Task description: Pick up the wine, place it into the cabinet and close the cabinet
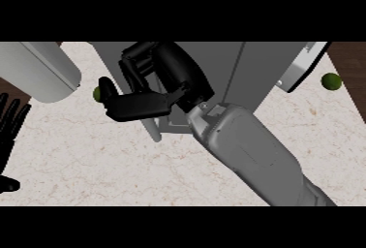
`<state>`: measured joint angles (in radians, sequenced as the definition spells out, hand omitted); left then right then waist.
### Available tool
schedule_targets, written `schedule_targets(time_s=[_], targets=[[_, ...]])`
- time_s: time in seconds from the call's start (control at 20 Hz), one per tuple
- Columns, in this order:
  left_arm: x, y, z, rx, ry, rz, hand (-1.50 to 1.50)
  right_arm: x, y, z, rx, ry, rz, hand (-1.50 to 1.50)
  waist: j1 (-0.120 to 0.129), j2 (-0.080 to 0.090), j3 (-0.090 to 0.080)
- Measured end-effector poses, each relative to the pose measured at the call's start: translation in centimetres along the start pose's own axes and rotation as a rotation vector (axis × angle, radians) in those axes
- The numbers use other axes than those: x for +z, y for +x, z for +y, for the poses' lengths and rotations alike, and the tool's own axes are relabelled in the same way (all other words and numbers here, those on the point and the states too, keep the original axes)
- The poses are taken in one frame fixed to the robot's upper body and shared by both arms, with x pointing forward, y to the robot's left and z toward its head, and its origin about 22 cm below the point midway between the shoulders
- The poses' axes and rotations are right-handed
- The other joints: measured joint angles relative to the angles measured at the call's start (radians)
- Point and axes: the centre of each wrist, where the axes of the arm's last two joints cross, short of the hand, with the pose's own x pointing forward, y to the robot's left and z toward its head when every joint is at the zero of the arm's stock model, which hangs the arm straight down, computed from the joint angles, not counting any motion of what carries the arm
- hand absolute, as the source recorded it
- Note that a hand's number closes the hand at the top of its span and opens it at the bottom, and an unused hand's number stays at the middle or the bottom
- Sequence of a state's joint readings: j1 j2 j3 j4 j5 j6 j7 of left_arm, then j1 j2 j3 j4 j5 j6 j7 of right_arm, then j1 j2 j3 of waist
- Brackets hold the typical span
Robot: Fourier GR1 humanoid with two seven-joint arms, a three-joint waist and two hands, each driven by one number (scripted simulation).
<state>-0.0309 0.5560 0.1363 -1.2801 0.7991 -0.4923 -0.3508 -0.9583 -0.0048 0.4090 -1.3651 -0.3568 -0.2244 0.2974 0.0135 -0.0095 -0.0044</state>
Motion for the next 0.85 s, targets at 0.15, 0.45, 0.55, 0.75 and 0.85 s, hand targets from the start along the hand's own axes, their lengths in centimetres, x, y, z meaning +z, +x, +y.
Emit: schedule_targets(time_s=[0.15,0.45,0.55,0.75,0.85], targets=[[-0.2,0.0,-0.3,0.007,0.001,-0.001,-1.5,-0.3,-0.6,-0.6,0.013,0.022,-0.007,1.5,0.002,-0.009,-0.002],[-0.6,0.3,-0.3,0.01,-0.012,-0.003,-1.5,-0.7,-1.7,-1.8,0.042,0.063,-0.044,1.5,0.013,-0.023,-0.006],[-0.8,0.5,-0.4,0.01,-0.018,-0.008,-1.5,-0.8,-2.0,-2.2,0.053,0.076,-0.052,1.5,0.017,-0.027,-0.007],[-1.0,0.6,-0.6,0.014,-0.032,-0.004,-1.5,-0.9,-2.3,-2.7,0.06,0.095,-0.067,1.5,0.02,-0.03,-0.011],[-1.3,0.5,-0.9,0.016,-0.039,0.003,-1.5,-1.0,-2.3,-2.8,0.063,0.107,-0.067,1.5,0.019,-0.03,-0.011]])
